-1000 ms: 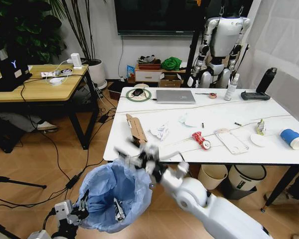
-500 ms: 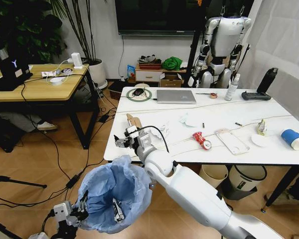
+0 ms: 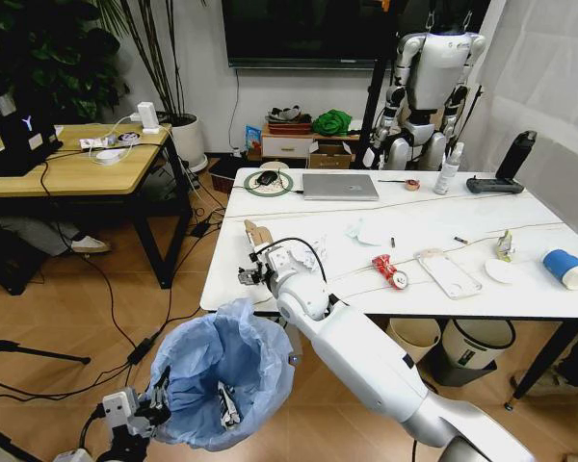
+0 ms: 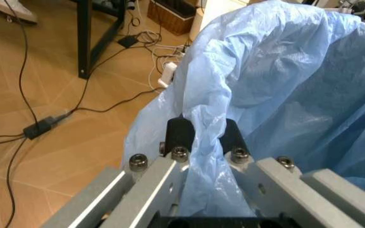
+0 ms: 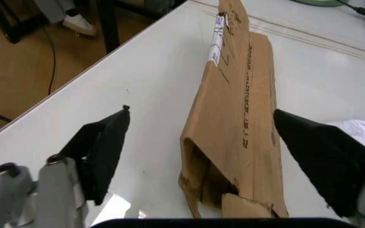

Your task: Pick up the trash bin and place the trash from the table into it.

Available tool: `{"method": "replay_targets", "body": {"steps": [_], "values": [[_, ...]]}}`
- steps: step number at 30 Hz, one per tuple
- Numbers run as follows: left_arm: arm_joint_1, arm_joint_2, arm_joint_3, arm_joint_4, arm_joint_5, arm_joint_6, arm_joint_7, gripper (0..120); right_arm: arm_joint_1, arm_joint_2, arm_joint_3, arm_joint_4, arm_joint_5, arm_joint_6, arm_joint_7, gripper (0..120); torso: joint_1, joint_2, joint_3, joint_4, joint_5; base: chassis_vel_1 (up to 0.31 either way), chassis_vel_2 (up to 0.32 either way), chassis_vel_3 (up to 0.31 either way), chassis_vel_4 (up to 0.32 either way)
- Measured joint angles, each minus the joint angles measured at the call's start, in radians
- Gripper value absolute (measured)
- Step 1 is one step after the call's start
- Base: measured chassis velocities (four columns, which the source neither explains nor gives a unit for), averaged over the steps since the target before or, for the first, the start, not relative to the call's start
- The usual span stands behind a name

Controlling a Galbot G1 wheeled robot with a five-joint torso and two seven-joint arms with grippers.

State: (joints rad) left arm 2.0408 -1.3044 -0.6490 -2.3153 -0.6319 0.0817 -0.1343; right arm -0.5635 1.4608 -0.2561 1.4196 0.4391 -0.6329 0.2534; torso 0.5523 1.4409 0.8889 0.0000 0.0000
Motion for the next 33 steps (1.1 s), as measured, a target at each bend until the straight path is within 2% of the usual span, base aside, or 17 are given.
{"method": "replay_targets", "body": {"steps": [3, 8, 9, 15, 17, 18, 21, 22, 25, 29, 30, 33], "values": [[0.0, 0.001, 0.0, 0.0, 0.0, 0.0, 0.0, 0, 0.0, 0.0, 0.002, -0.001, -0.001, 0.002, -0.001, 81, 0.0, 0.0, 0.0, 0.0, 0.0, 0.0, 0.0, 0.0, 0.0], [-0.002, 0.004, -0.001, 0.002, -0.001, -0.001, 0.0, 0, -0.003, -0.003, 0.001, -0.001, -0.005, 0.008, -0.003, 55, 0.0, 0.0, 0.0, -0.0002, -0.0001, 0.0, 0.0, 0.0, 0.0], [-0.002, 0.004, -0.001, 0.002, -0.001, -0.001, 0.0, 0, -0.003, -0.003, 0.001, -0.001, -0.005, 0.008, -0.003, 55, 0.0, 0.0, 0.0, -0.0002, -0.0001, 0.0, 0.0, 0.0, 0.0], [-0.006, 0.009, -0.002, 0.008, -0.005, -0.002, 0.001, 0, -0.006, -0.009, 0.004, -0.007, -0.029, 0.004, -0.025, 29, 0.0, 0.0, 0.0, 0.0, 0.0, 0.0, 0.0, 0.0, 0.0], [-0.007, 0.01, -0.002, 0.008, -0.006, -0.002, 0.001, 0, -0.006, -0.011, 0.004, -0.007, -0.03, 0.004, -0.025, 27, 0.0, 0.0, 0.0, 0.0, 0.0, 0.0, 0.0, 0.0, 0.0], [-0.009, 0.011, -0.002, 0.008, -0.008, -0.002, 0.001, 0, -0.009, -0.018, 0.003, -0.007, -0.032, 0.003, -0.026, 20, 0.0, 0.0, 0.0, -0.0001, 0.0, 0.0, 0.0, 0.0, 0.0], [-0.011, 0.011, -0.002, 0.009, -0.008, -0.002, 0.001, 0, -0.014, -0.023, 0.003, -0.007, -0.041, 0.003, -0.025, 10, 0.0, 0.0, 0.0, -0.0001, 0.0, 0.0, 0.0, 0.0, 0.0], [-0.012, 0.011, -0.001, 0.011, -0.008, -0.002, 0.001, 0, -0.017, -0.025, 0.008, -0.007, -0.043, 0.004, -0.024, 2, 0.0, 0.0, 0.0, -0.0001, 0.0001, 0.0, 0.0, 0.0, 0.0], [-0.012, 0.012, -0.001, 0.012, -0.009, -0.002, 0.001, 0, -0.019, -0.028, 0.015, -0.001, -0.042, 0.011, -0.024, 0, 0.0, 0.0, 0.0, 0.0, 0.0, 0.0, 0.0, 0.0, 0.0], [-0.015, 0.013, -0.001, 0.014, -0.011, -0.002, 0.0, 0, -0.022, -0.039, 0.022, 0.018, 0.007, 0.089, -0.025, 0, 0.0, 0.0, 0.0, -0.0001, 0.0, 0.0, 0.0, 0.0, 0.0], [-0.015, 0.014, -0.001, 0.014, -0.013, -0.002, 0.0, 0, -0.024, -0.05, 0.022, 0.036, 0.042, 0.163, -0.033, 0, 0.0, 0.0, 0.0, 0.0, 0.0001, 0.0, 0.0, 0.0, 0.0], [-0.015, 0.014, -0.001, 0.014, -0.02, -0.002, 0.0, 0, -0.037, -0.085, 0.025, 0.117, 0.145, 0.298, -0.092, 0, 0.0, 0.0, 0.0, -0.0001, 0.0001, 0.0, 0.0, 0.0, 0.0]]}}
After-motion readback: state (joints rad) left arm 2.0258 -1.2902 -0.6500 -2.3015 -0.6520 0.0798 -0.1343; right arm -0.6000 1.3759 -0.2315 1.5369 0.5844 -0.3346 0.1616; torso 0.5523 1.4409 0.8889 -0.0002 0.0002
